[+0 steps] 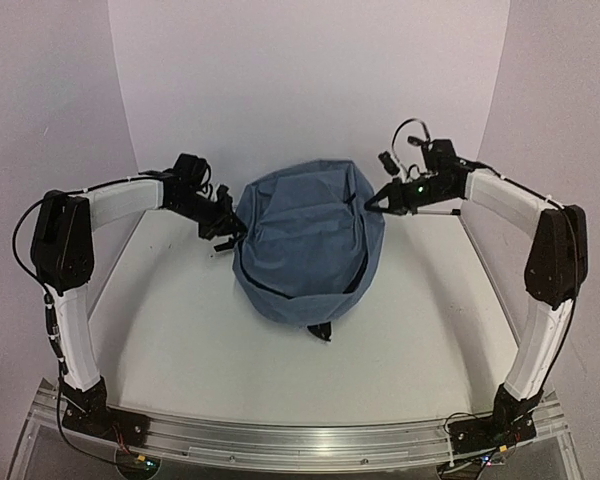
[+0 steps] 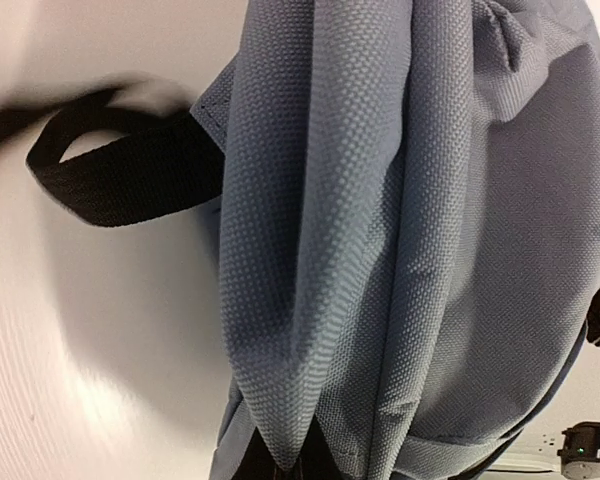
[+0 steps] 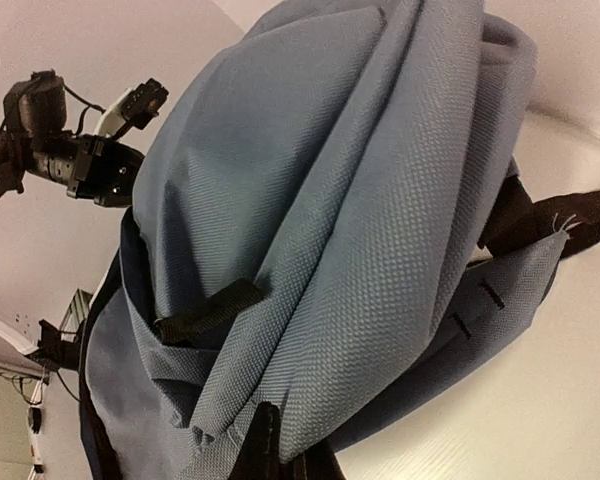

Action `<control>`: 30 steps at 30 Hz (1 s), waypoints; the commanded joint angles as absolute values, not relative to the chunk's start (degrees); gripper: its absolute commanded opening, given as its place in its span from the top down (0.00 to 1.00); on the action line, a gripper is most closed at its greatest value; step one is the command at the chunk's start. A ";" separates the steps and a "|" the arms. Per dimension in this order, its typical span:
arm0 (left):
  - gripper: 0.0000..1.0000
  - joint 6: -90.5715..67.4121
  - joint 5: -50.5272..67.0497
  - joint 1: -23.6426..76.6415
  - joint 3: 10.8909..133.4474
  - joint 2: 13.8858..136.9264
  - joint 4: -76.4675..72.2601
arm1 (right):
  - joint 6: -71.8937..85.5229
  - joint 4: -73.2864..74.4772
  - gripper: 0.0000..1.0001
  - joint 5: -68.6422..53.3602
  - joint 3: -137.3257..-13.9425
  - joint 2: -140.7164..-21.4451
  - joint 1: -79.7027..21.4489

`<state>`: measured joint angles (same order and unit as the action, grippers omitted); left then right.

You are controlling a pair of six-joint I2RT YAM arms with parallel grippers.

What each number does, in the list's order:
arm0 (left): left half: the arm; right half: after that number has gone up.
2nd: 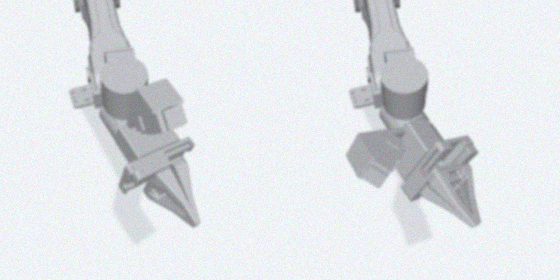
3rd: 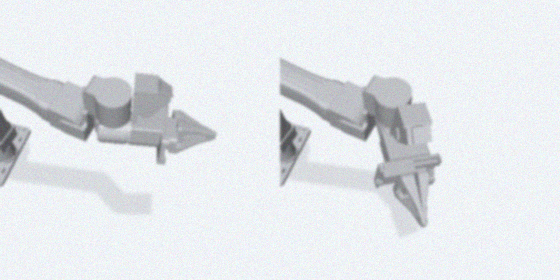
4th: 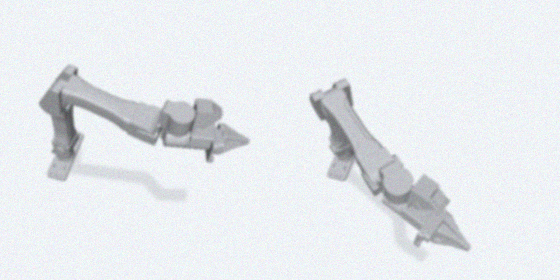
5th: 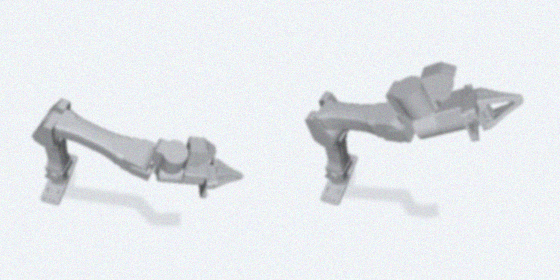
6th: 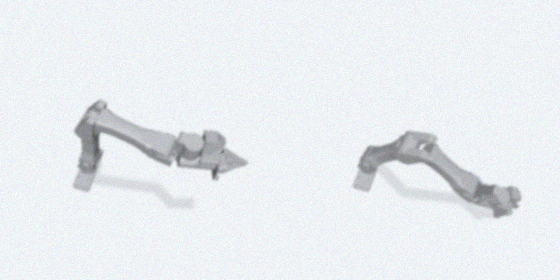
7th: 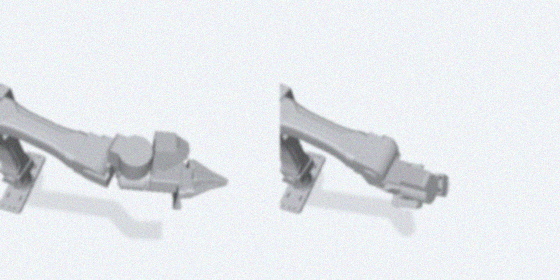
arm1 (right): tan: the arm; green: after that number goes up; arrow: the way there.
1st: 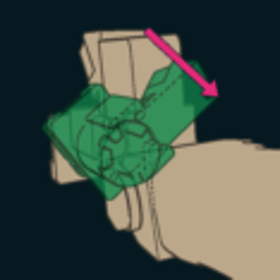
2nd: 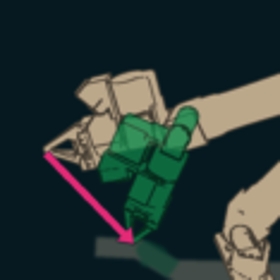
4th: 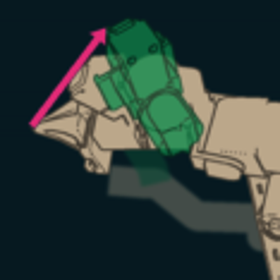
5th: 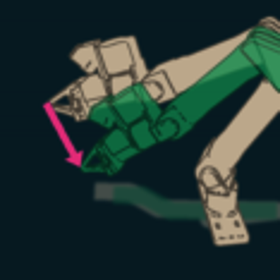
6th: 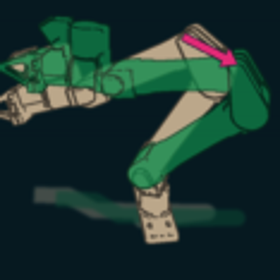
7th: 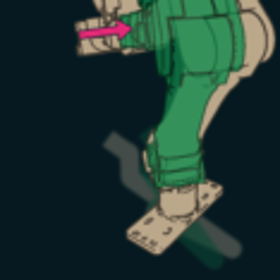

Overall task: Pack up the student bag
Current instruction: Adjust the student bag at the center of the board.

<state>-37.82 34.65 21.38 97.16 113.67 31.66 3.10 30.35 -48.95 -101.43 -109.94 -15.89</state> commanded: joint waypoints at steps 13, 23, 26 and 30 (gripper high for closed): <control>1.00 -39.46 33.50 20.51 82.02 116.70 24.06 | 2.23 17.60 0.89 -43.50 -78.02 -113.71 -23.31; 0.11 -32.79 30.29 20.35 87.11 109.04 38.21 | -2.98 25.86 0.16 -41.63 -83.77 -108.30 -18.27; 0.00 -29.63 27.92 19.52 92.74 107.32 44.69 | -6.63 30.36 0.04 -40.95 -89.31 -107.08 -16.07; 0.00 -26.54 25.90 17.42 100.67 106.38 51.40 | -8.67 33.27 0.02 -39.42 -95.36 -105.16 -14.26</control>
<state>-31.74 28.98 19.46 91.81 112.18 43.81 -4.54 29.40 -41.09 -88.44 -111.77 -15.94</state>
